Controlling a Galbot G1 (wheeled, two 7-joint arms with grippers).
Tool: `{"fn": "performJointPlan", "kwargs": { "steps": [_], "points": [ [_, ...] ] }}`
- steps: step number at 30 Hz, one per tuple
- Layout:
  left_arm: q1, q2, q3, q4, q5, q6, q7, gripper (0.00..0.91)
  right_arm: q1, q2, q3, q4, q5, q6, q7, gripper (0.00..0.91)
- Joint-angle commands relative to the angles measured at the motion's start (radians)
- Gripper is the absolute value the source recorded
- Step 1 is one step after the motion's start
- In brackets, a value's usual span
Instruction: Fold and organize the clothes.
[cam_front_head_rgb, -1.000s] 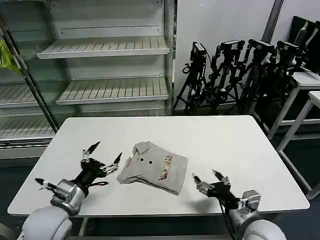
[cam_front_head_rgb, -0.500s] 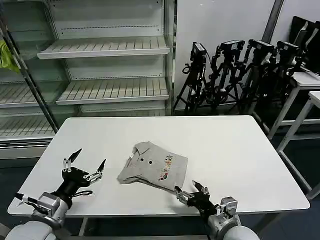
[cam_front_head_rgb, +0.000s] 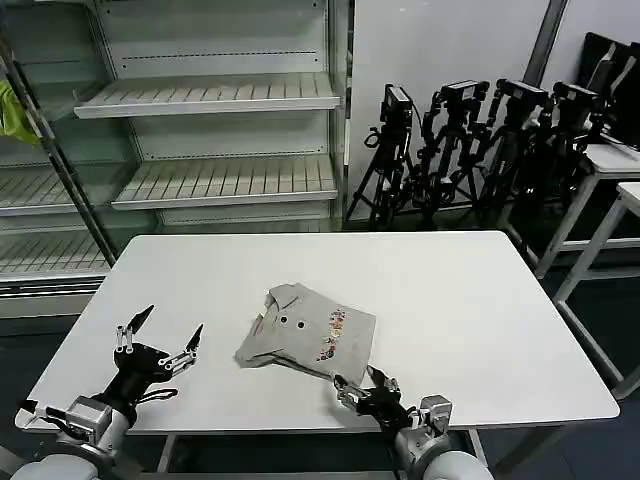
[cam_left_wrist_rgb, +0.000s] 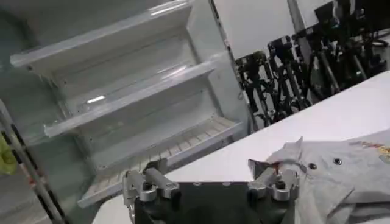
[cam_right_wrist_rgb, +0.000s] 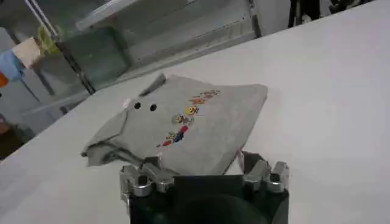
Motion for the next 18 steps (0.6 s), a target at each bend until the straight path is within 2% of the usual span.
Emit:
{"fn": "performJointPlan", "kwargs": {
  "steps": [1,2,8,18],
  "points": [
    [0.013,-0.003,-0.012,0.005,0.003,-0.016,-0.002,0.907,0.03,0.033,-0.026,-0.044,0.004,-0.007,0.0,0.05],
    [0.011,-0.002,-0.012,0.006,0.003,-0.016,-0.002,0.907,0.03,0.033,-0.025,-0.045,0.004,-0.007,0.0,0.0],
    [0.003,0.0,-0.009,0.013,0.003,-0.021,-0.003,0.907,0.015,0.015,-0.012,-0.034,-0.001,-0.006,-0.003,0.0],
    [-0.018,-0.012,0.023,0.037,0.009,-0.031,-0.008,0.907,-0.017,-0.106,0.095,0.001,0.025,-0.007,-0.013,0.0]
  ]
}}
